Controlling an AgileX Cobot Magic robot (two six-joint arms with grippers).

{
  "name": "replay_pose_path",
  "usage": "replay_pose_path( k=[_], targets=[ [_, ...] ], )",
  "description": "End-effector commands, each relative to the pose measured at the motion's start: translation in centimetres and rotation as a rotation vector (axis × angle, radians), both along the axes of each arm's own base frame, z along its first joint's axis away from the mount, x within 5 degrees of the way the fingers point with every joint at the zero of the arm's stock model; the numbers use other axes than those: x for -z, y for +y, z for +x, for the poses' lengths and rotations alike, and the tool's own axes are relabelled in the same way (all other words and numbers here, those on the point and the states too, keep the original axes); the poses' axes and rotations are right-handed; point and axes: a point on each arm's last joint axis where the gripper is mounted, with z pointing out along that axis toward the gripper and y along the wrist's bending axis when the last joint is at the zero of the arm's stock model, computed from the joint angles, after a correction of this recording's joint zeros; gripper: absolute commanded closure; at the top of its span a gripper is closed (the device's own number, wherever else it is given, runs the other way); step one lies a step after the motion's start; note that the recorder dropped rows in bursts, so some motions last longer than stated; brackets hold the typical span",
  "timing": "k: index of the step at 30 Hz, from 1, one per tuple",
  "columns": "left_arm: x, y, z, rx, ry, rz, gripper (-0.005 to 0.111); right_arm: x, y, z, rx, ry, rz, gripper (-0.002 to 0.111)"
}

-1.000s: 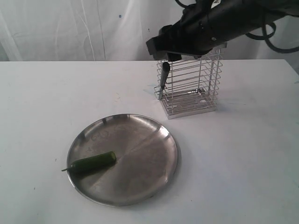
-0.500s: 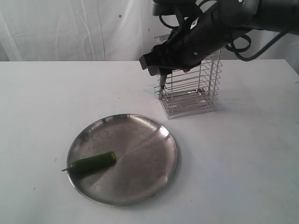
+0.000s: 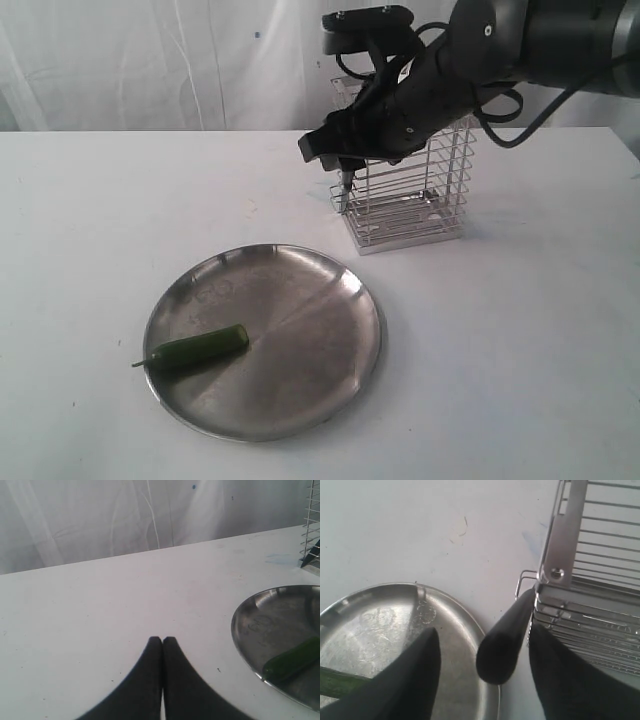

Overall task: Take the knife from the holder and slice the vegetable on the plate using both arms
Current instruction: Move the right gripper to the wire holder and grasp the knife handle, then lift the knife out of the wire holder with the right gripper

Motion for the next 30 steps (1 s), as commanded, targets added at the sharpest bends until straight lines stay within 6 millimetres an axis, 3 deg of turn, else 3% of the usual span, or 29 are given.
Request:
replay_pose_path(
  k=[1,17,22,30],
  targets=[
    [0.1,0.0,0.0,0.006,-0.005,0.002,0.107,0.2,0.0,0.6,0.022,-0.016,0.007,0.06],
    [0.1,0.0,0.0,0.006,-0.005,0.002,0.107,0.4,0.1,1.2,0.046,-0.05,0.028,0.085],
    [0.1,0.0,0.0,0.006,-0.005,0.002,0.107,-0.5,-0.1,1.0,0.019,-0.026,-0.044,0.091],
    [0.1,0.0,0.0,0.006,-0.005,0.002,0.107,-3.7,-1.1,-0.8,0.018,-0.06,-0.043,0.091]
  ],
)
